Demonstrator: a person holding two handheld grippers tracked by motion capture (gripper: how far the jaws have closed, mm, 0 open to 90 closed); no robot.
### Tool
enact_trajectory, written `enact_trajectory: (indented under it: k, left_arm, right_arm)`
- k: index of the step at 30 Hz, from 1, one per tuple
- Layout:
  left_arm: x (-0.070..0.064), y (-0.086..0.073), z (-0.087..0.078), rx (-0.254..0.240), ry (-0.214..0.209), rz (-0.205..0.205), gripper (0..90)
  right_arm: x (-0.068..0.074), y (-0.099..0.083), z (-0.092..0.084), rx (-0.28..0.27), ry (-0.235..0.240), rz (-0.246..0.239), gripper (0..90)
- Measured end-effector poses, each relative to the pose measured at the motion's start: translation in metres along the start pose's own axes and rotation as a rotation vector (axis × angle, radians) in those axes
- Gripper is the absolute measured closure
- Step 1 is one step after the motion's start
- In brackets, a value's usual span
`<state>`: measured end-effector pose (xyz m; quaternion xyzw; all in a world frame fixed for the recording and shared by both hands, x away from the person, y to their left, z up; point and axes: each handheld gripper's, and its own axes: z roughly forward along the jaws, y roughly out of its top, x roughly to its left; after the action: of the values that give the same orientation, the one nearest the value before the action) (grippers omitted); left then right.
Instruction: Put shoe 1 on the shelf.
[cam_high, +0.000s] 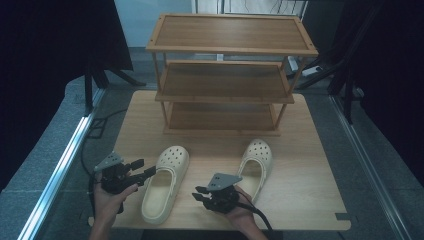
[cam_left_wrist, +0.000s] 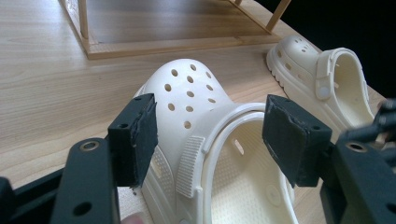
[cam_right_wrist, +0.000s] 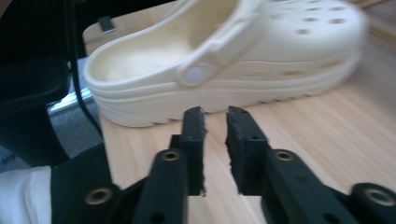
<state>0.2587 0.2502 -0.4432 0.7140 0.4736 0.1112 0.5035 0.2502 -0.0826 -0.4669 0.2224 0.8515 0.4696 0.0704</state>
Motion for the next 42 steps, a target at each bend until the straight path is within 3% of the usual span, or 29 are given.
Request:
enact_trajectory:
  k: [5, 14, 19, 26, 30, 31, 33, 34, 35, 39, 42]
  left_arm:
    - [0.000, -0.001, 0.002, 0.007, -0.012, 0.011, 35.4]
    - [-0.002, -0.002, 0.004, 0.033, -0.024, 0.025, 34.2]
    - [-0.002, -0.005, 0.011, 0.074, -0.039, 0.049, 32.5]
    - [-0.001, -0.013, 0.025, 0.121, -0.020, 0.043, 32.4]
    - [0.000, -0.018, 0.034, 0.156, 0.004, 0.046, 34.6]
    - [0.000, -0.020, 0.037, 0.172, 0.038, 0.043, 36.0]
    - [0.001, -0.021, 0.039, 0.179, 0.059, 0.037, 38.6]
    - [0.001, -0.022, 0.039, 0.183, 0.072, 0.041, 42.3]
    - [0.000, -0.022, 0.039, 0.187, 0.097, 0.048, 53.3]
    - [-0.004, -0.022, 0.040, 0.187, 0.169, 0.066, 60.2]
    - [-0.007, -0.021, 0.039, 0.186, 0.193, 0.073, 64.7]
  right_arm:
    - [-0.019, -0.005, -0.023, -0.035, -0.048, 0.049, 68.3]
    - [-0.040, -0.019, -0.050, -0.051, -0.119, 0.111, 65.3]
    - [-0.048, -0.021, -0.060, -0.066, -0.153, 0.138, 63.7]
    - [-0.049, -0.022, -0.063, -0.063, -0.161, 0.141, 62.9]
    - [-0.049, -0.023, -0.062, -0.052, -0.163, 0.137, 62.4]
    - [-0.049, -0.023, -0.062, -0.050, -0.162, 0.140, 62.3]
    - [-0.050, -0.024, -0.061, -0.049, -0.162, 0.139, 62.3]
    - [-0.050, -0.024, -0.061, -0.048, -0.164, 0.141, 62.3]
    - [-0.050, -0.024, -0.060, -0.045, -0.164, 0.141, 62.2]
    - [-0.049, -0.024, -0.058, -0.039, -0.162, 0.139, 62.2]
    - [-0.050, -0.025, -0.057, -0.033, -0.160, 0.142, 62.2]
